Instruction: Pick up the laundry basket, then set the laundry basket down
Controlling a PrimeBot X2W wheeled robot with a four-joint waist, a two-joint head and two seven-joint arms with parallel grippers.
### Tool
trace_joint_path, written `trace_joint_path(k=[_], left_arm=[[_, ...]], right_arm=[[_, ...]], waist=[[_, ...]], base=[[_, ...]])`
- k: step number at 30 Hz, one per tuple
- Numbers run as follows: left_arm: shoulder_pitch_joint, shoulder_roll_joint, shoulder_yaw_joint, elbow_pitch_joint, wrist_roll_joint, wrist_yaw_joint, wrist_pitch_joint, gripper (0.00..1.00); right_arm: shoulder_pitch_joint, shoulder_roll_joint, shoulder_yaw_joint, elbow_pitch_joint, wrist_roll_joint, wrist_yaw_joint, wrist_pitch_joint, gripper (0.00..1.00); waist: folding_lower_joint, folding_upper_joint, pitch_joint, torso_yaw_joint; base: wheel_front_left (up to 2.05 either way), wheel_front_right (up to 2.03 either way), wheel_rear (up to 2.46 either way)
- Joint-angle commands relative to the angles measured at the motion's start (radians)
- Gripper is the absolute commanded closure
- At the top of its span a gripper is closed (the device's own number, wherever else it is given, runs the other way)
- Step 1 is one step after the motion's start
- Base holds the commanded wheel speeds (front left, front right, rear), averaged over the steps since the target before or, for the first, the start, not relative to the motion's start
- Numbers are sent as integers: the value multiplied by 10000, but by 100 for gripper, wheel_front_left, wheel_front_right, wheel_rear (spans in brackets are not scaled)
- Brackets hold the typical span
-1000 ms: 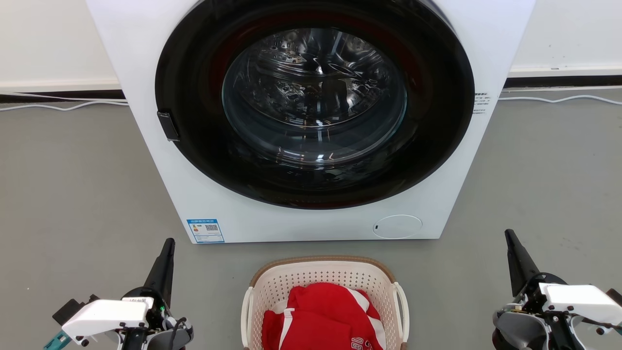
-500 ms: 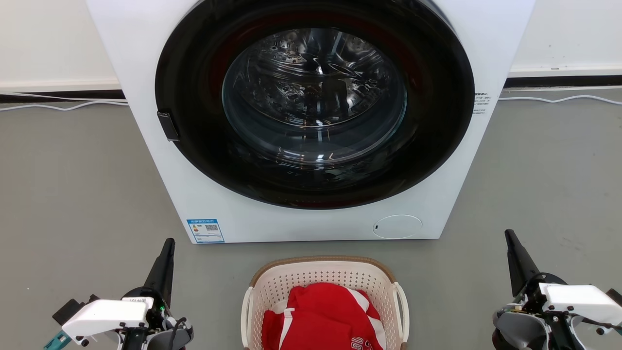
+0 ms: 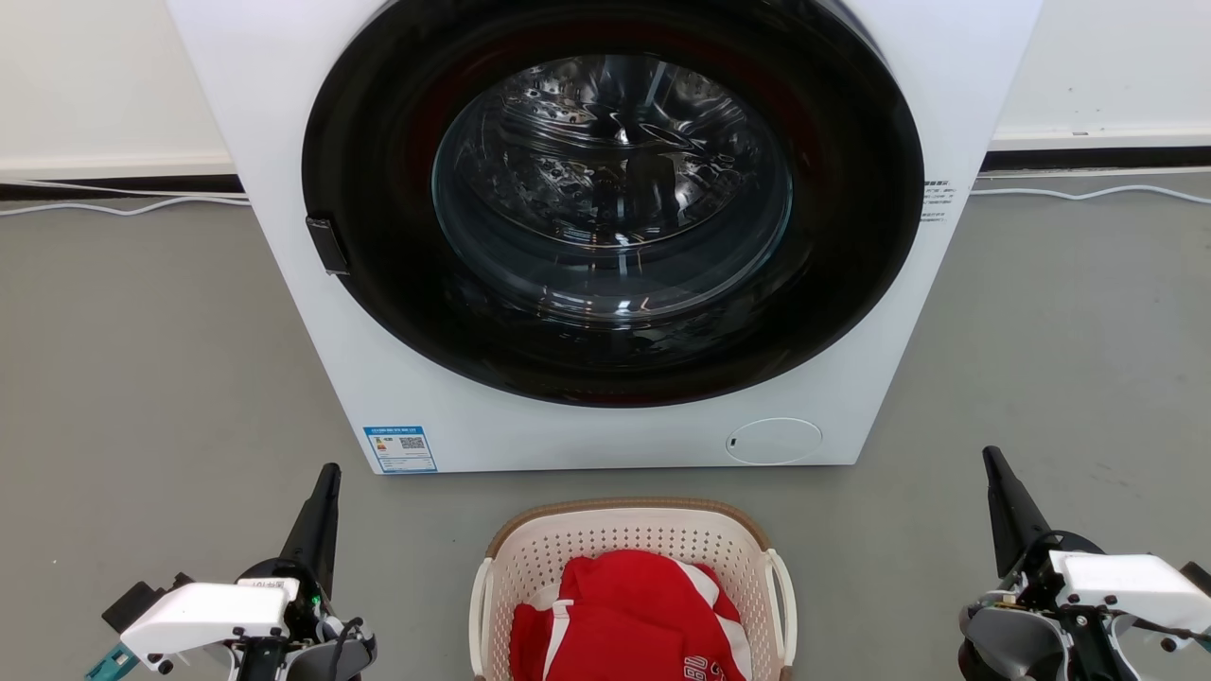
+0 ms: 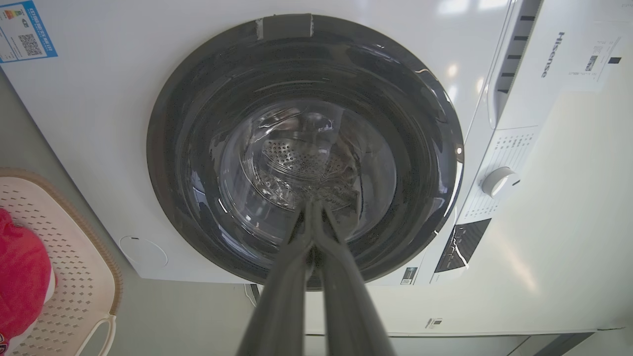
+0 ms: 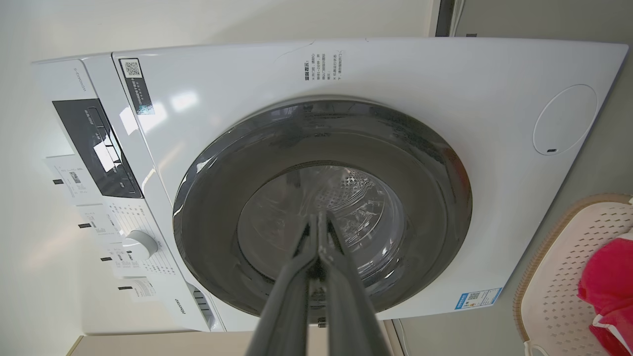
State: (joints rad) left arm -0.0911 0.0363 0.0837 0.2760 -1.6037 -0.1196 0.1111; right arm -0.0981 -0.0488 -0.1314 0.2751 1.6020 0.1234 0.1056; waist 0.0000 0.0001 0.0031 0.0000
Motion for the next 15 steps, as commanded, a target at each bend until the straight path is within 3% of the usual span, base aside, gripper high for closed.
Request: trace_joint_path(k=[1,15], left_arm=[[-170,139,302,-307,-48,-111,22,100],[-169,139,301,-308,-49,-111,21,100]], right_arm=[[-99,-14,170,-303,61,73,82,100],[-98,-14,172,-303,62,73,80,100]], waist=[[0,-1,0,0],[0,-1,0,0]], base=[[0,0,0],[0,0,0]])
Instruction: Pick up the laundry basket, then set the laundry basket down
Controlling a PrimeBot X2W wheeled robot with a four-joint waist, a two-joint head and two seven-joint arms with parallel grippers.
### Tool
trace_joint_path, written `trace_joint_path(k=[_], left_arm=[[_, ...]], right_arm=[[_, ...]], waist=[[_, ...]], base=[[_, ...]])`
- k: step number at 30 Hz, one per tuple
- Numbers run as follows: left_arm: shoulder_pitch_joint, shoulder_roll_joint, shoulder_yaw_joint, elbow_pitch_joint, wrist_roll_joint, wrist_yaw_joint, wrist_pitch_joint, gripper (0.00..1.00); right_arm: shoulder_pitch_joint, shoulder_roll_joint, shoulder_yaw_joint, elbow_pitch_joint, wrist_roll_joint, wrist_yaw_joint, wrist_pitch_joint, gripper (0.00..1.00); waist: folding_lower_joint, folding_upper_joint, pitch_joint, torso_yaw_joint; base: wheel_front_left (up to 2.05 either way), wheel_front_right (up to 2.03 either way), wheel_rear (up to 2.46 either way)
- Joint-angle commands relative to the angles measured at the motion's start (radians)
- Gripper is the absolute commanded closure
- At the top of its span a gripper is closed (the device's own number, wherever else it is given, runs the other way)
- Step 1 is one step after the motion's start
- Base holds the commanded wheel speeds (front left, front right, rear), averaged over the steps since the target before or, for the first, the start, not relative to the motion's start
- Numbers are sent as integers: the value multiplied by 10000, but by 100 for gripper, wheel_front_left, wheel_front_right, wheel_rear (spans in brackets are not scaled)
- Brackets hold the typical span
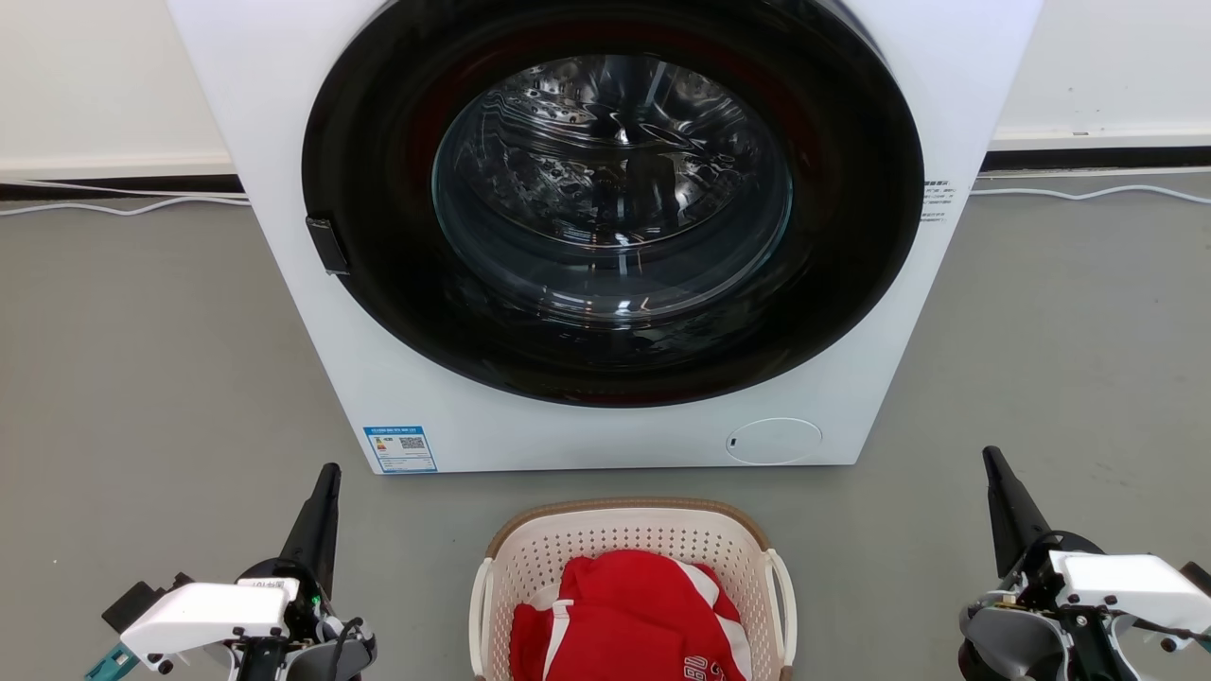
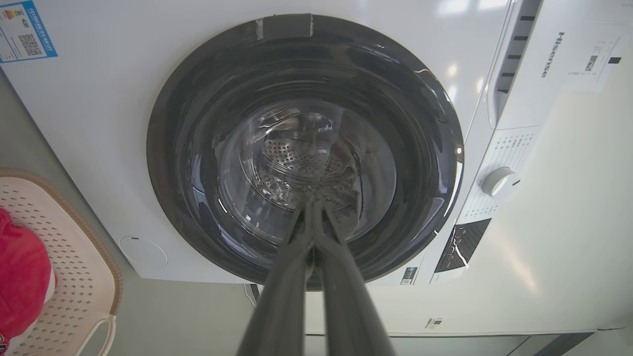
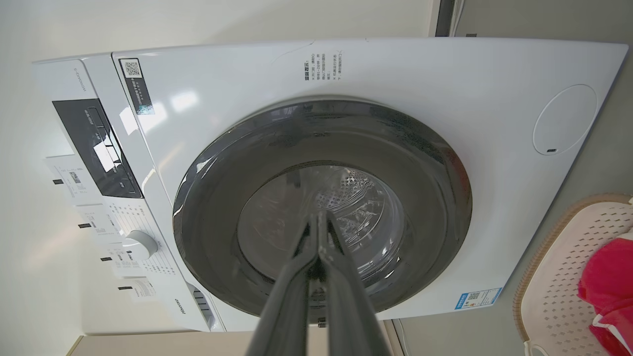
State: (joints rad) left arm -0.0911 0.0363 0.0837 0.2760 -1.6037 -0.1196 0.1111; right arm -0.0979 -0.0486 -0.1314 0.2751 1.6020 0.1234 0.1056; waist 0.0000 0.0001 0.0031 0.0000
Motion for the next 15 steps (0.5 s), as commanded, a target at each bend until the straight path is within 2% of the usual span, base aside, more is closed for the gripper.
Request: trace_joint_path(k=[1,15], left_arm=[[-169,139,301,-308,-49,-111,21,100],[-169,139,301,-308,-49,-111,21,100]], right_arm=[[-100,-16,172,-303,63,73,80,100],[-100,-16,173,-303,64,73,79,100]], waist=[[0,-1,0,0],[0,-1,0,0]], base=[[0,0,0],[0,0,0]])
